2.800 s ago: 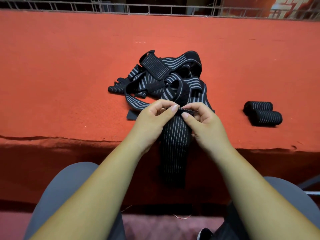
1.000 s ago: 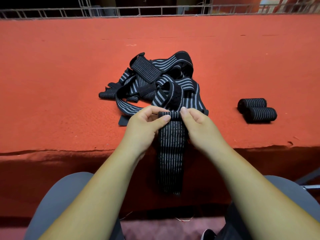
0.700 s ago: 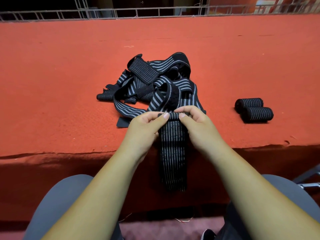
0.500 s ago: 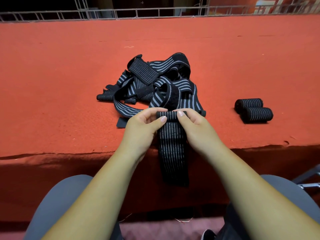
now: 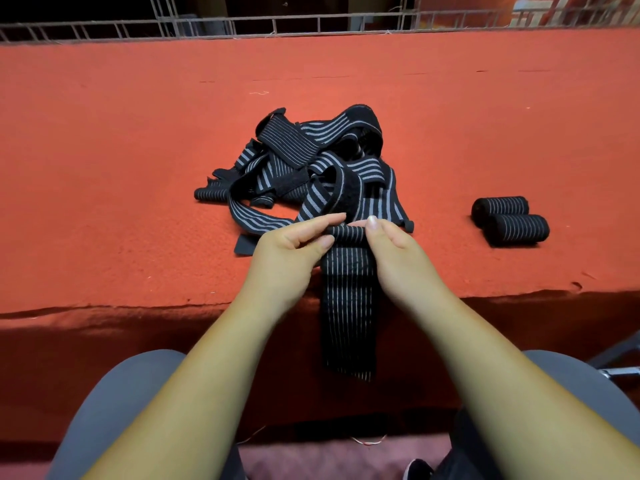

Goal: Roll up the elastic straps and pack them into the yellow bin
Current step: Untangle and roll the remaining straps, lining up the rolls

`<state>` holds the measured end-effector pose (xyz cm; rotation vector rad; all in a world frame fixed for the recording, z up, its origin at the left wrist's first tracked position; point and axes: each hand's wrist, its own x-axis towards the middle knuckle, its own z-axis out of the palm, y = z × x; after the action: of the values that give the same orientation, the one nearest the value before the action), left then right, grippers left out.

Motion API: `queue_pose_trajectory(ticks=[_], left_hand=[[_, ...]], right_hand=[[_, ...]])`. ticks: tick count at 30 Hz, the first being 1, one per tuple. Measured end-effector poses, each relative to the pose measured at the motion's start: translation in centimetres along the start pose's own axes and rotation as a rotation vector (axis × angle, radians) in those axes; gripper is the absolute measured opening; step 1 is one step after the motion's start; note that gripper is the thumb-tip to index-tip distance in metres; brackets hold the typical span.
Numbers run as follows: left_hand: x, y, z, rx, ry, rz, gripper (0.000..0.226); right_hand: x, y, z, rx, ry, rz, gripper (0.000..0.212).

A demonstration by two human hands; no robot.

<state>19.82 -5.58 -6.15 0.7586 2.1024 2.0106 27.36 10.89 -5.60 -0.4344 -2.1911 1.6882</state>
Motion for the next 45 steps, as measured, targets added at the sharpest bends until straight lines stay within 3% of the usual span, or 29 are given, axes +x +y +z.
queue_pose_trajectory(ticks=[3, 7, 12, 17, 23, 25, 33, 39, 45], left_hand=[[0.2, -0.2, 0.0, -0.003, -0.073, -0.041, 0.04], [0.3, -0.1, 0.3, -0.14, -0.048, -0.153, 0.038], [0.3, -0.3, 0.2, -0.153, -0.046, -0.088, 0.025], [0.2, -0.1, 0.4, -0.174, -0.037, -0.05, 0.037], [0.3, -0.2, 0.8, -0.217, -0.041, -0.163, 0.028], [0.1, 0.0, 1.0, -0.181, -0.044, -0.187, 0.034], [0.1, 0.0, 0.9, -0.238, -0.009, -0.142, 0.02], [0.4, -0.3, 1.1, -0.345, 0.014, -0.1, 0.034], [0.3, 0.6, 1.3, -0.261, -0.008, -0.094, 0.044]], right_hand=[[0.1, -0.1, 0.2, 0.056, 0.059, 0.023, 0.03], [-0.2, 0.0, 0.2, 0.056, 0.042, -0.024, 0.027], [-0.2, 0.0, 0.1, 0.08, 0.025, -0.056, 0.025], [-0.2, -0.2, 0.0, 0.007, -0.008, -0.034, 0.033], [-0.2, -0.1, -0.2, 0.008, 0.025, -0.082, 0.023], [-0.3, -0.1, -0.1, 0.023, 0.009, -0.086, 0.021], [-0.3, -0.2, 0.0, 0.072, -0.056, -0.047, 0.023], [-0.3, -0.3, 0.1, 0.06, -0.057, 0.023, 0.038], [0.0, 0.0, 0.3, 0.102, 0.014, -0.008, 0.039]])
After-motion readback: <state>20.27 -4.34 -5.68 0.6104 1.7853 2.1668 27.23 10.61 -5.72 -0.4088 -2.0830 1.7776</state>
